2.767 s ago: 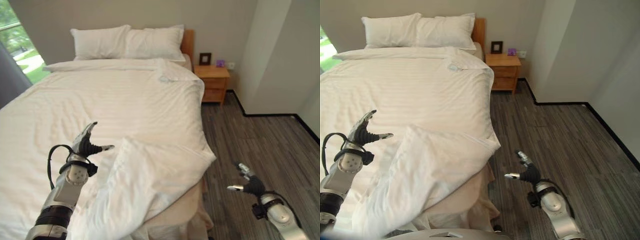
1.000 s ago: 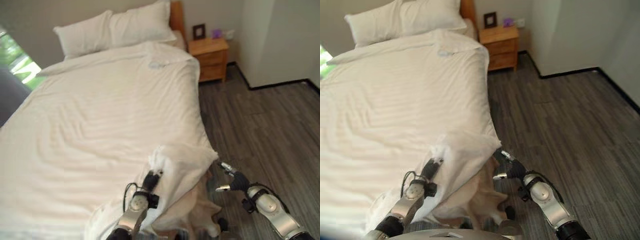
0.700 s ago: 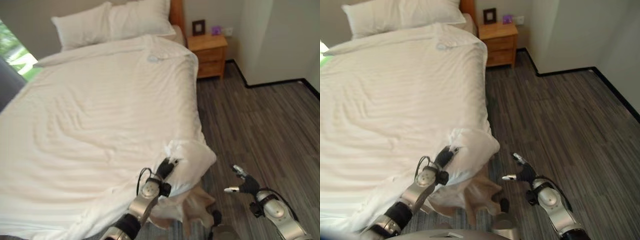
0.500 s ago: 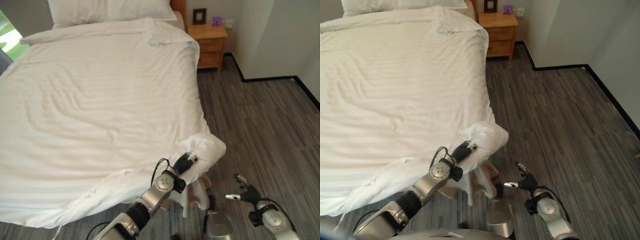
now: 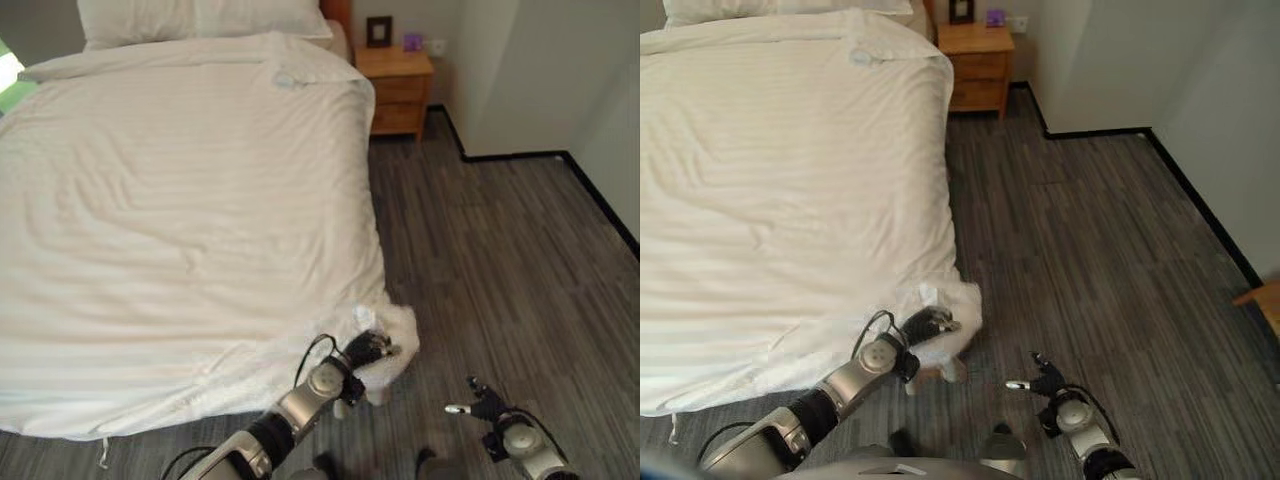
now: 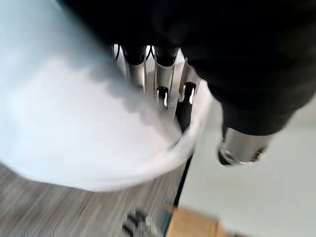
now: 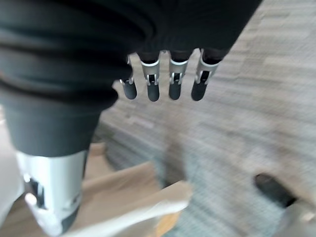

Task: Making the bed.

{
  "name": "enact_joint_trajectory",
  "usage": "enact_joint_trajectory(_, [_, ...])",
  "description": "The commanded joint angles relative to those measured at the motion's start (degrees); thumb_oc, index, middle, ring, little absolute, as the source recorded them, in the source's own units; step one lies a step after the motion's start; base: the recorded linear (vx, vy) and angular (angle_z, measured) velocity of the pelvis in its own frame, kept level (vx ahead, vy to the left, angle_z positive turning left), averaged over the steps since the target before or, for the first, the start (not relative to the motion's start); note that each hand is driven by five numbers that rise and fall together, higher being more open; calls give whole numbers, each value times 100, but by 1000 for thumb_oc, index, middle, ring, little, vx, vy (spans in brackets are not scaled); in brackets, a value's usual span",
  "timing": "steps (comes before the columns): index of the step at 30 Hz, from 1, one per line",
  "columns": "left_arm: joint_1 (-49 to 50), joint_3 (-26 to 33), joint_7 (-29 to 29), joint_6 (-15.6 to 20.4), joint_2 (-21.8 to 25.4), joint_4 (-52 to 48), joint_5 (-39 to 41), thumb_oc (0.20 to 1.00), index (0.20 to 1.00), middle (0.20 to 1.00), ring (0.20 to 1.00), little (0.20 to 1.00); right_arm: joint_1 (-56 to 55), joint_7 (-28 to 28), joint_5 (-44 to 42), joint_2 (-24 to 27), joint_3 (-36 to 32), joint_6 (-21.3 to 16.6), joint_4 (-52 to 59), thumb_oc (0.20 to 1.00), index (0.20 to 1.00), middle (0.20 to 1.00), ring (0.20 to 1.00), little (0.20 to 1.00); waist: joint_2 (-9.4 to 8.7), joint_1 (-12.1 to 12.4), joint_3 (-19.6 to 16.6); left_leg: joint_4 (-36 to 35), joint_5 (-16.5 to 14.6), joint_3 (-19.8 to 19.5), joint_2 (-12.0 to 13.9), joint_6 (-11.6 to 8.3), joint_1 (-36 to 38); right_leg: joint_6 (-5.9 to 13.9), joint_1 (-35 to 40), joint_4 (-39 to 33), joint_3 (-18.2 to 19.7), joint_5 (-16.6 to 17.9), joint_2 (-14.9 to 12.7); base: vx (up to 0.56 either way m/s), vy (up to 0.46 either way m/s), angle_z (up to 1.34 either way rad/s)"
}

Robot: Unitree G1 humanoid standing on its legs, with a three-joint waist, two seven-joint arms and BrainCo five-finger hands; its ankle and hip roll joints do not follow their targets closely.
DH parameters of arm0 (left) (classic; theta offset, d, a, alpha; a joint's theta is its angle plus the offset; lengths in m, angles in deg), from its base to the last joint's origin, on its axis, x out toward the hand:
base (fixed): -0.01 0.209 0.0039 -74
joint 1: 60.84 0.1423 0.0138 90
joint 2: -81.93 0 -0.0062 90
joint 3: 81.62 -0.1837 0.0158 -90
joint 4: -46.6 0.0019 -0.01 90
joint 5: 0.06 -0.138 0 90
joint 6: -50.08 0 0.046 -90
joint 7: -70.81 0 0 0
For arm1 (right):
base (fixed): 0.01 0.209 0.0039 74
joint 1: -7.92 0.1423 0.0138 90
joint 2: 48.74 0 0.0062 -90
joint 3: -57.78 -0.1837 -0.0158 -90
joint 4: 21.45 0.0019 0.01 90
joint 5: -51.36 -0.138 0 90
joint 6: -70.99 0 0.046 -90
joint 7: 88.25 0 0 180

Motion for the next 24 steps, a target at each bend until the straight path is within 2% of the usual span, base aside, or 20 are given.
enact_joint_trajectory(1, [-419, -401, -413, 382, -1260, -185, 225, 1000, 1000, 1000, 1000, 1000, 81, 137, 54, 160, 36, -65, 131, 1000, 1000, 1000, 1000, 1000, 254, -189, -165, -37, -164, -257, -124, 96, -229, 89, -3, 123, -54, -506, -79, 10, -89, -17])
enact_joint_trajectory(9, [-424, -646, -637, 341, -1286, -315, 574, 1000, 1000, 1000, 1000, 1000, 74, 252, -142, 288, -153, -69, -84, 1000, 1000, 1000, 1000, 1000, 297, -278, -134, -112, 4, -344, -46, -29, -167, 20, 203, -94, -277, -542, 38, -1, -70, 0])
enact_joint_trajectory(13, [-328, -465, -643, 355, -993, -820, 1162, 1000, 1000, 1000, 1000, 1000, 34, 378, -9, 413, -213, -53, 135, 1000, 1000, 1000, 1000, 1000, 295, -257, -130, -153, 59, -387, -15, -65, -132, 4, 254, -116, -372, -537, 84, 13, -36, 11])
enact_joint_trajectory(14, [-111, -14, -495, 497, -372, -1531, 1292, 1000, 1000, 1000, 1000, 1000, -114, 594, 312, 516, -254, -82, 580, 1000, 1000, 1000, 1000, 1000, 291, -151, -126, -177, 85, -438, 0, -86, -111, -2, 296, -120, -455, -557, 107, 47, -24, 16])
enact_joint_trajectory(15, [-43, 269, -382, 545, -206, -1677, 1307, 1000, 1000, 1000, 1000, 1000, -114, 678, 415, 535, -284, -108, 743, 1000, 1000, 1000, 1000, 1000, 292, -98, -125, -186, 80, -469, -6, -90, -91, 2, 331, -112, -484, -582, 111, 37, -19, 7])
enact_joint_trajectory(16, [-40, 275, -381, 536, -194, -1691, 1309, 1000, 1000, 1000, 1000, 1000, -112, 678, 417, 530, -279, -104, 747, 1000, 1000, 1000, 1000, 1000, 290, -102, -139, -186, 96, -468, -1, -89, -117, -5, 309, -120, -484, -564, 116, 48, 5, 4])
enact_joint_trajectory(17, [120, 789, -219, 588, 82, -1940, 1281, 1000, 1000, 1000, 1000, 1000, -129, 790, 547, 573, -425, -93, 1085, 1000, 1000, 1000, 1000, 1000, 291, -3, -139, -194, 86, -531, -12, -91, -85, -7, 364, -103, -550, -606, 122, 48, 5, 12])
enact_joint_trajectory(19, [602, 1461, -112, 664, 521, -2324, 1218, 1000, 1000, 1000, 1000, 1000, -158, 911, 733, 712, -658, -78, 1646, 1000, 1000, 1000, 1000, 1000, 283, 115, -169, -208, 89, -600, -19, -93, -91, -16, 391, -104, -621, -625, 132, 51, 9, 29])
enact_joint_trajectory(20, [613, 1467, -111, 653, 530, -2342, 1219, 1000, 1000, 1000, 1000, 1000, -163, 909, 736, 710, -655, -70, 1658, 1000, 1000, 1000, 1000, 1000, 281, 110, -182, -215, 108, -601, -17, -92, -108, -21, 375, -111, -623, -609, 136, 21, 15, 29])
enact_joint_trajectory(21, [889, 1773, -94, 674, 685, -2507, 1201, 1000, 1000, 1000, 1000, 1000, -191, 931, 816, 746, -757, -86, 1923, 1000, 1000, 1000, 1000, 1000, 280, 158, -198, -218, 112, -620, -18, -94, -115, -20, 382, -108, -659, -613, 138, 31, 18, 33])
enact_joint_trajectory(22, [1325, 2350, -59, 716, 846, -2629, 1134, 1000, 1000, 1000, 1000, 1000, -462, 735, 750, 1066, -1309, -118, 2551, 1000, 1000, 1000, 1000, 1000, 249, 195, -233, -229, 114, -642, -25, -96, -118, -11, 387, -109, -697, -610, 143, 58, 30, 26])
enact_joint_trajectory(23, [1557, 2617, -158, 742, 981, -2707, 1006, 1000, 1000, 1000, 1000, 1000, -504, 751, 614, 1191, -1480, -301, 2479, 1000, 1000, 1000, 1000, 1000, 229, 229, -242, -231, 89, -664, -27, -99, -106, -1, 417, -104, -723, -632, 140, 82, 31, 19])
enact_joint_trajectory(24, [1992, 3100, -187, 796, 1143, -2685, 722, 1000, 1000, 1000, 1000, 1000, -378, 672, 287, 1119, -1563, -457, 2344, 1000, 1000, 1000, 1000, 1000, 204, 376, -285, -245, 84, -714, -31, -97, -124, 0, 439, -112, -817, -628, 134, 57, 22, 8])
